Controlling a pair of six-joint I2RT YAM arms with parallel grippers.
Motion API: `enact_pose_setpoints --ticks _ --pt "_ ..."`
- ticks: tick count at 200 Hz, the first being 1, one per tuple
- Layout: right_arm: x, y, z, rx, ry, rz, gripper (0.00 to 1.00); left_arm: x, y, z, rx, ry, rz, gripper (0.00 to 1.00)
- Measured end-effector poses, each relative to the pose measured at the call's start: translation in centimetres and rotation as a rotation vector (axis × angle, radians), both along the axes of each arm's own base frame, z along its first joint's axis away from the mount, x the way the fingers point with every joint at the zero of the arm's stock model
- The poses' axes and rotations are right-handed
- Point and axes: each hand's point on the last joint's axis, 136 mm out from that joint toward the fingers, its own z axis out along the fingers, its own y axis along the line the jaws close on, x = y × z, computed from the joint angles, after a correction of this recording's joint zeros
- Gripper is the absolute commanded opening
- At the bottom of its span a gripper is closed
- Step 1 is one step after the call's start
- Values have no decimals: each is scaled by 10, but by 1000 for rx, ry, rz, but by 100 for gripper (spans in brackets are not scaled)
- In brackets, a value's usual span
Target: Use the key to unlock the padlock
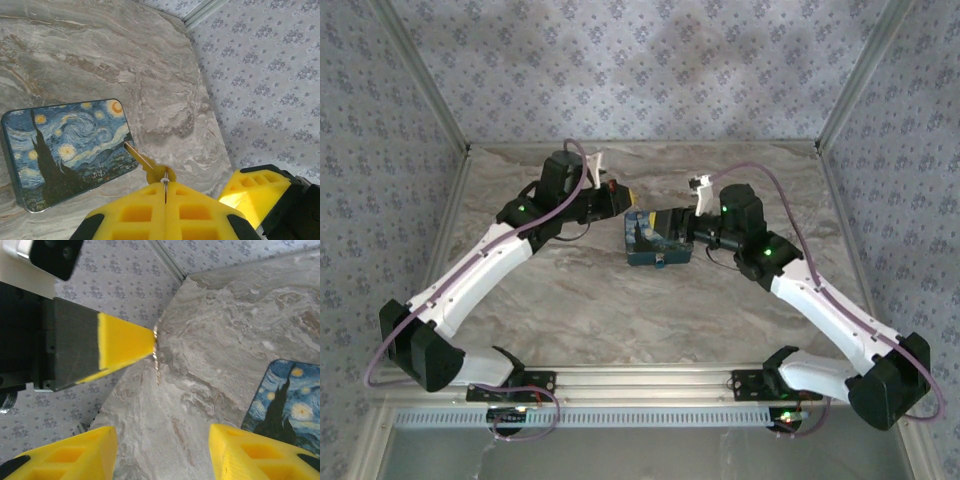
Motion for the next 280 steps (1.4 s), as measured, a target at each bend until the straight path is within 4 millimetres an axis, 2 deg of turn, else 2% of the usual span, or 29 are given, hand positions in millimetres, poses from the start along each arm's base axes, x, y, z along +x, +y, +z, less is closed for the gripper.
enact_pose_setpoints --ticks 49,101,128,148,207,280 --pt "12 7 1 29 -3 -4 47 -9 -14 9 -40 -12 -51 0" --pt "25 -4 17 113 29 -40 43 -29 -18 26 -89 -81 -134 0" --pt "20 -1 23 145 49 -6 43 -33 -20 33 -105 -112 -164 0" --pt "15 2 25 159 54 25 39 -33 -21 35 -110 -121 -169 0" --pt "6 10 37 195 34 85 37 -35 -23 37 -121 -124 -186 0" --pt "2 13 39 207 37 113 19 -36 -24 36 -121 -122 -191 0"
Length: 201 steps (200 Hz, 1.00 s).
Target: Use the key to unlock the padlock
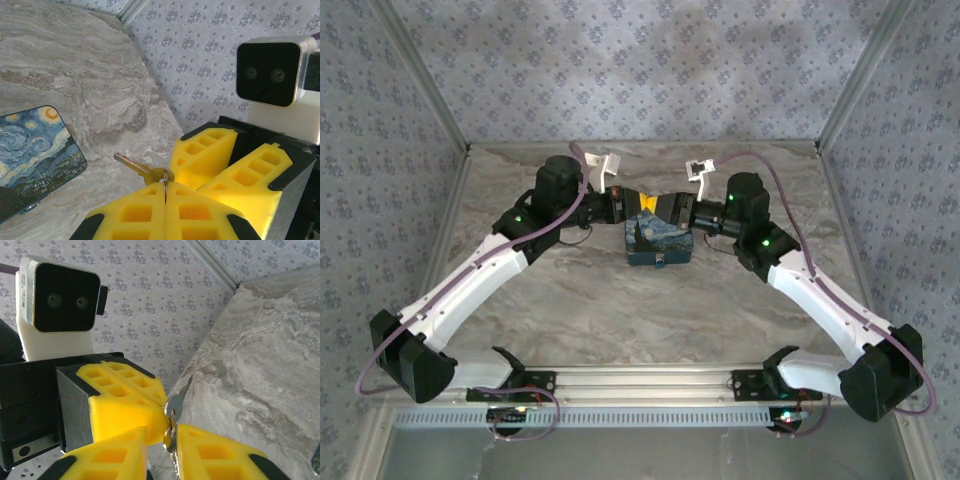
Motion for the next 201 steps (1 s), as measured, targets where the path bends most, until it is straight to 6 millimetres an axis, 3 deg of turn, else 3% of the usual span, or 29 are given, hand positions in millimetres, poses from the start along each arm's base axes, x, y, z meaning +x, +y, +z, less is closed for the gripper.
enact_pose_setpoints --ticks 35,118,201 --pt "0 0 0 1 -3 4 17 0 0 1 -4 -3 -2 0" --pt "3 -1 -2 -4 -4 -3 0 1 -1 3 -15 -8 1 0" --pt "3 -3 -1 -17 -33 -11 0 1 -2 4 -27 -10 -2 0"
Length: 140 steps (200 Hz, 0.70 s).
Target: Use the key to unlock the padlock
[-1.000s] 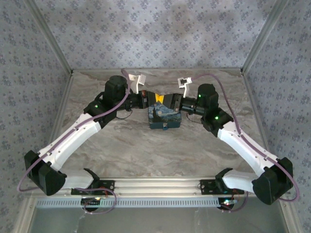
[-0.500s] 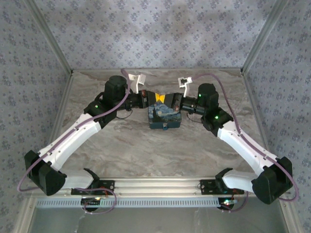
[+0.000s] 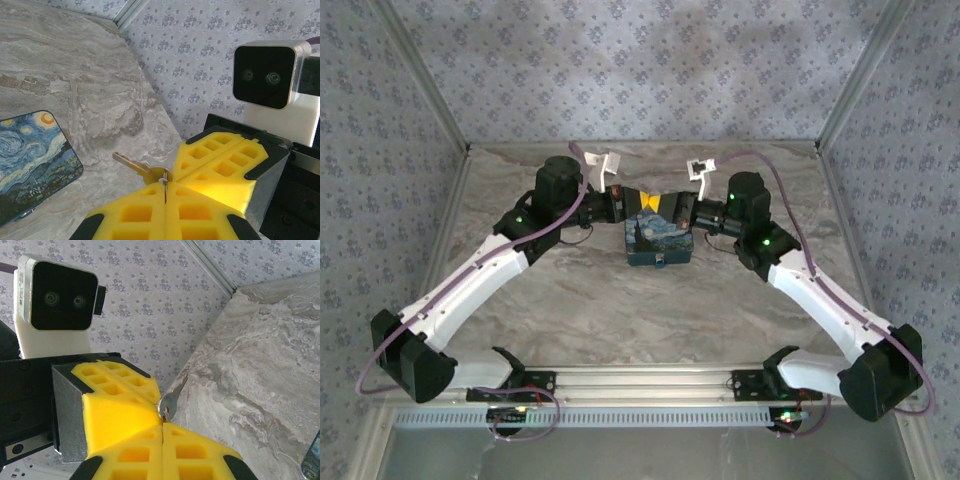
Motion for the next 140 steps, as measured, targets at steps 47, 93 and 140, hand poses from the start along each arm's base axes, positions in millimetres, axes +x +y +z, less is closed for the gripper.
enact_pose_setpoints --ticks 47,93,140 --pt "-2 -1 0 -10 -14 2 15 -2 -1 1 -5 0 -15 0" --pt "-2 -2 -4 -21 -13 -6 25 -4 -2 2 -9 0 -23 0" --pt "-2 -1 -3 -20 -18 -5 21 -4 -2 3 -11 1 -24 0"
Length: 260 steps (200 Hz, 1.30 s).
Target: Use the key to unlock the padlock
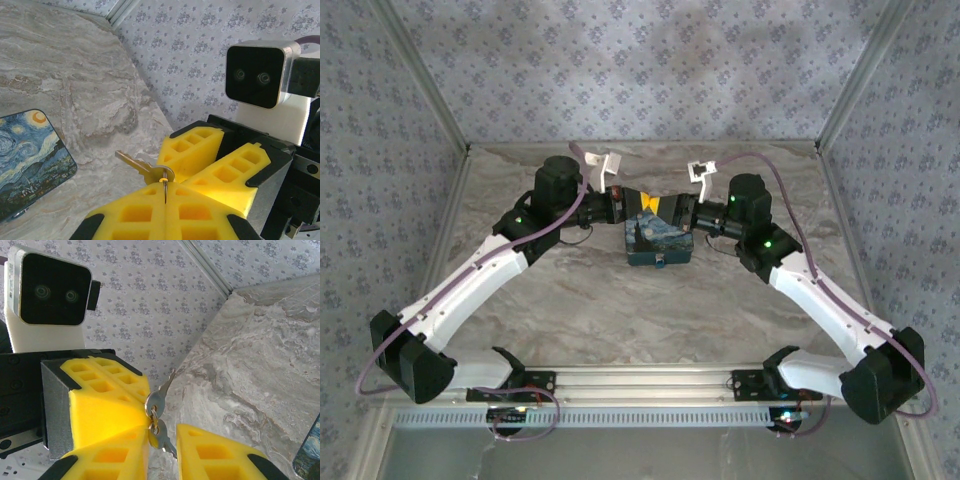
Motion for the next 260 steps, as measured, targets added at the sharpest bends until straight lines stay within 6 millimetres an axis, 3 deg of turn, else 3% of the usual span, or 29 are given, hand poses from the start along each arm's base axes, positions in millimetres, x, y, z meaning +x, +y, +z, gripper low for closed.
enact_pose_setpoints --ticks 38,80,111,116,133,142,154,199,260 --pt "0 3 3 -7 -18 7 16 0 0 0 -7 16 4 0" --pt "0 4 5 -14 -27 9 0 1 1 2 -14 17 9 0" --pt "1 4 5 -25 -40 11 0 2 1 2 -14 16 11 0" --pt "1 4 5 -26 -41 11 0 1 1 2 -14 17 11 6" --pt "1 4 5 -26 -41 8 0 0 1 3 -18 14 3 39" --pt "2 5 1 -31 -33 7 0 -4 -2 7 -31 5 -15 48" --pt "1 6 -5 -37 -21 9 0 -10 -3 13 -40 -12 -34 53" --pt "3 1 -19 -23 38 -8 0 -24 5 36 -85 -62 -48 48" --pt "-8 -19 19 119 -17 -52 0 -31 12 21 -86 -52 -40 27"
